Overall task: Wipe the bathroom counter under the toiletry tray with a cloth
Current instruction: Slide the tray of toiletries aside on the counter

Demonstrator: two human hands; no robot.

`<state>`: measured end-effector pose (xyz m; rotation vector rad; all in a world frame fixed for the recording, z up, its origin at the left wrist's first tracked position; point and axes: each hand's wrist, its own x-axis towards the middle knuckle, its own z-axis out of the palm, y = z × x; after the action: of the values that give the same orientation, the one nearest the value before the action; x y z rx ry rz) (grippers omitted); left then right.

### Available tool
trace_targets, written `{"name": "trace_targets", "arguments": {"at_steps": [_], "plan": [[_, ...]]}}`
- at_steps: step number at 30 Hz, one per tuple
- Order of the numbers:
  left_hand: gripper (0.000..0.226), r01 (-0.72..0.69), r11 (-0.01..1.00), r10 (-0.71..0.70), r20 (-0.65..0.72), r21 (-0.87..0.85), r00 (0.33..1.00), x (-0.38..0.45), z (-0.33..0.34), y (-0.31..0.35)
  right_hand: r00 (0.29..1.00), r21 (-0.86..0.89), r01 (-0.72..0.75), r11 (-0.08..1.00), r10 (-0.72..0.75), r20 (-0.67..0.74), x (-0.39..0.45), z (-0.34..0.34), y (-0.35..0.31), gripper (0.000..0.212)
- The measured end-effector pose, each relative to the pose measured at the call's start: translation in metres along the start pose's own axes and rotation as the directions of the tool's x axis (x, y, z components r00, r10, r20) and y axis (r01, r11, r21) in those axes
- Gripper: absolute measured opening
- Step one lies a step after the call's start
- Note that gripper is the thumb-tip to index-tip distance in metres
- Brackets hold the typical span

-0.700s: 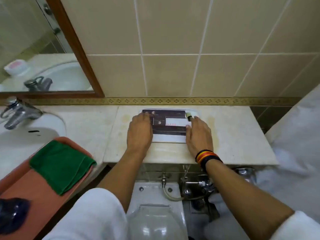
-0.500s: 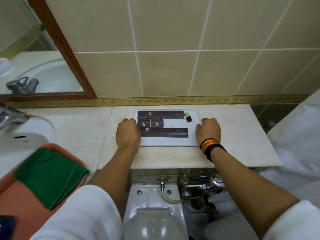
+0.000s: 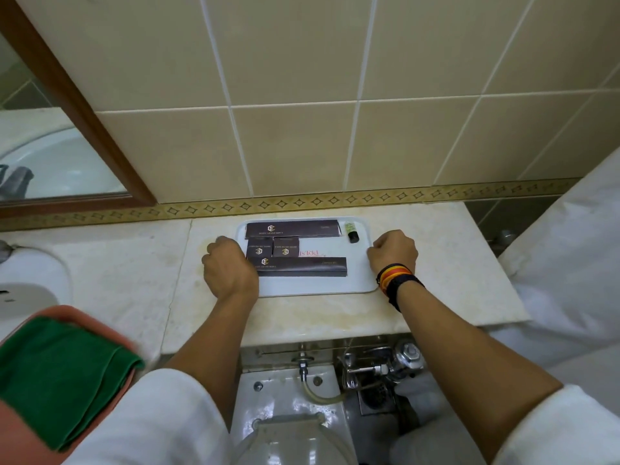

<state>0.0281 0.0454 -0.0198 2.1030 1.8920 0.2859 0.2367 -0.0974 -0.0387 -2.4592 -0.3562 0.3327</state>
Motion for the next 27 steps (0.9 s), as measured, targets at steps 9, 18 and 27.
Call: {"name": "trace_targets", "arguments": {"at_steps": [9,18,27], "plan": [[0.015,0.088,0.993,-0.085,0.039,-0.081,0.996,0.008,-0.005,-0.003,0.999,0.052,0.028,0.998,-0.026,-0.026,-0.011,-0.011,0.011,0.012],[0.034,-0.335,0.894,0.348,-0.009,-0.296,0.937,-0.022,-0.013,0.144,0.952,0.239,-0.193,0.952,0.24,-0.188,-0.037,-0.13,0.085,0.008],[0.043,-0.658,0.727,0.686,0.212,-0.194,0.695,-0.07,0.059,0.283,0.782,0.641,-0.433,0.633,0.618,-0.083,-0.058,-0.155,0.164,0.005]]}}
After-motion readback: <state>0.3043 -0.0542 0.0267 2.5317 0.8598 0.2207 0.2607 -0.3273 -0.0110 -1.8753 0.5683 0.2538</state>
